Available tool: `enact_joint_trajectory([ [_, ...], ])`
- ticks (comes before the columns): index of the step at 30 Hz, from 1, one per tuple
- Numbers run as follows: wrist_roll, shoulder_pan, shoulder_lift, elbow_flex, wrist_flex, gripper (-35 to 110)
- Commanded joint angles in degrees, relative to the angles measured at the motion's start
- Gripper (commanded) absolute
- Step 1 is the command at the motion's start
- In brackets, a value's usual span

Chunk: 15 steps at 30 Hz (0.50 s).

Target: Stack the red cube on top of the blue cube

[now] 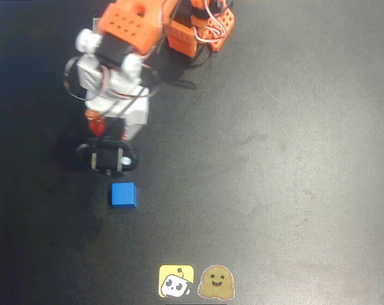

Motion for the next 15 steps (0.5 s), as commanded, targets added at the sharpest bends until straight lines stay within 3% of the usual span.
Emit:
enact_joint_trajectory([
  [1, 1.8, -1.8, 2.5, -0.3, -1.2, 0],
  [15, 2.5, -3.6, -6.0, -6.5, -8.6, 0],
])
